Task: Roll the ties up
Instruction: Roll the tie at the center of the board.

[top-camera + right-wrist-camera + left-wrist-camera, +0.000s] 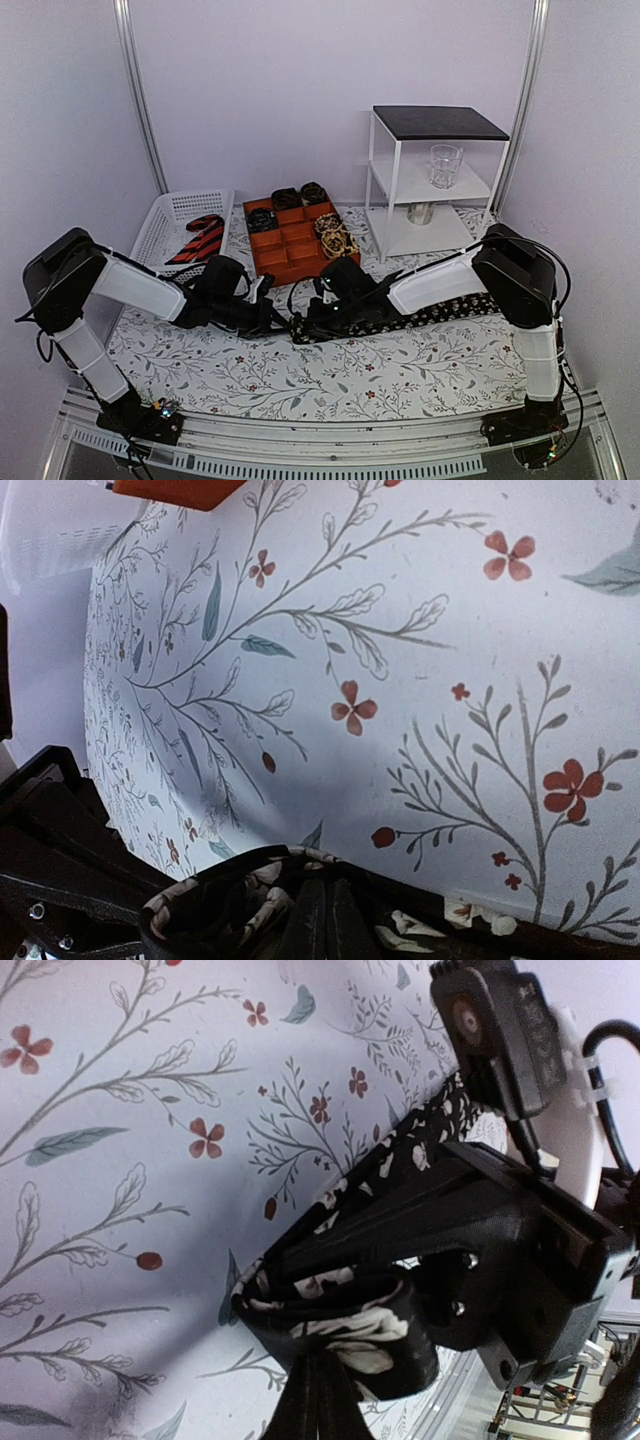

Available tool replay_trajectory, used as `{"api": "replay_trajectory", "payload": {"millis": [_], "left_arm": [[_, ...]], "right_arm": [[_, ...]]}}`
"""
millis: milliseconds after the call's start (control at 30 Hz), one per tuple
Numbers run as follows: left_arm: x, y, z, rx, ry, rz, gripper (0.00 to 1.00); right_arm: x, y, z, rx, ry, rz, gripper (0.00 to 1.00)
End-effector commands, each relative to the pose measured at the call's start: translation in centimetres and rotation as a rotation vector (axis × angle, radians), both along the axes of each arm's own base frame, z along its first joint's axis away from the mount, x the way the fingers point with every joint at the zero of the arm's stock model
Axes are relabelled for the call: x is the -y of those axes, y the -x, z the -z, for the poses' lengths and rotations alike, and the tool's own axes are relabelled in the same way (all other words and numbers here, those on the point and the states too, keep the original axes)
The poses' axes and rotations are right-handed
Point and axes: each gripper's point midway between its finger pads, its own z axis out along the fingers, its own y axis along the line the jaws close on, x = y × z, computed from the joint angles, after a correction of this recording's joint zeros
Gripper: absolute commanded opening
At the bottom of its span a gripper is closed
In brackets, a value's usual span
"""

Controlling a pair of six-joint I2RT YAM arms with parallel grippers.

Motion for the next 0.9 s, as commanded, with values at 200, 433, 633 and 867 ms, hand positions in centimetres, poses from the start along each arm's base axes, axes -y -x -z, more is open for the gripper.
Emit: {"api": "replay_trajectory", "payload": {"millis": [200, 433, 633, 867], "left_arm": [[1.7, -0.3, -0.5, 0.019, 0.014, 0.027, 0.00], [2.1, -0.4, -0.5, 0.020, 0.014, 0.033, 0.00], [2.7, -0.6, -0.6, 0.024, 0.019, 0.043, 0.00], [3.2, -0.7, -0.6, 0.024, 0.022, 0.054, 0.00]], "right_arm": [[1.9, -0.9, -1.2, 0.015, -0.037, 0.062, 0.04], [2.6, -1.0, -1.6, 0.033, -0.041, 0.078, 0.07], [2.9, -1.1, -1.8, 0.040, -0.049, 0.084, 0.02], [3.2, -1.1, -2.2, 0.045, -0.049, 0.095, 0.11]]}}
